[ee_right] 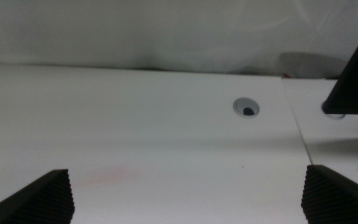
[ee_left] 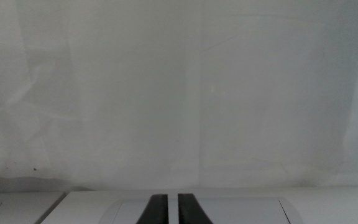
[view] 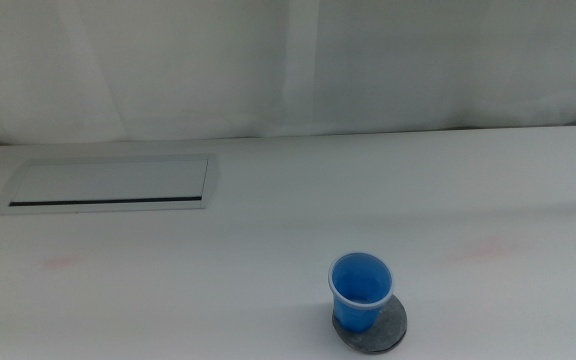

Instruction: Place an empty cup on a cup mat.

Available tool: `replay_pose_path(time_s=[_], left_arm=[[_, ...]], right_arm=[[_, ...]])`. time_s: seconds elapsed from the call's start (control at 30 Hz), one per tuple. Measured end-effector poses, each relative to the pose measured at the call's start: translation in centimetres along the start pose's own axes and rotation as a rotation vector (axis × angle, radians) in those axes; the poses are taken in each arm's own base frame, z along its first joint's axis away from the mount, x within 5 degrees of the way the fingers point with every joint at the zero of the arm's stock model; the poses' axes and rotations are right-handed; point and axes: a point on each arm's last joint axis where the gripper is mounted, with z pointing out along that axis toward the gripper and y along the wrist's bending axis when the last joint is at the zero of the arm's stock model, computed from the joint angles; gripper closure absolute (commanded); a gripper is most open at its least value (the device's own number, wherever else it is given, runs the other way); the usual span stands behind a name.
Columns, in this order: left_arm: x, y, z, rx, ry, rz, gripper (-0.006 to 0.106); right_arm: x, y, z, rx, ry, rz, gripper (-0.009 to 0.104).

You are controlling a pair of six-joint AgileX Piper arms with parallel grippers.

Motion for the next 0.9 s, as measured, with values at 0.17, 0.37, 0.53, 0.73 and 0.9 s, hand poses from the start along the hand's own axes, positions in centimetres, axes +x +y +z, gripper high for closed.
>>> replay_pose_path(time_s=[0.17, 0.37, 0.53, 0.73, 0.9], left_arm=[[0.0, 0.0, 0.0, 0.000, 0.000, 0.000, 0.103], [0.0, 0.0, 0.0, 0.000, 0.000, 0.000, 0.103], [0.0, 0.0, 0.0, 0.000, 0.000, 0.000, 0.103], [0.0, 0.0, 0.0, 0.000, 0.000, 0.000, 0.103], [0.0, 0.0, 0.0, 0.000, 0.000, 0.000, 0.103]], right_arm=[[5.1, 0.4, -3.4, 0.009, -0.129, 0.013, -0.008], [9.4, 1.3, -1.1, -0.012, -0.187, 0.029, -0.008], [11.3, 1.8, 2.2, -0.029, -0.250, 0.050, -0.008], [14.1, 2.3, 6.0, -0.016, -0.429, 0.072, -0.008], [13.8, 2.2, 5.4, -0.069, -0.781, 0.292, -0.008]])
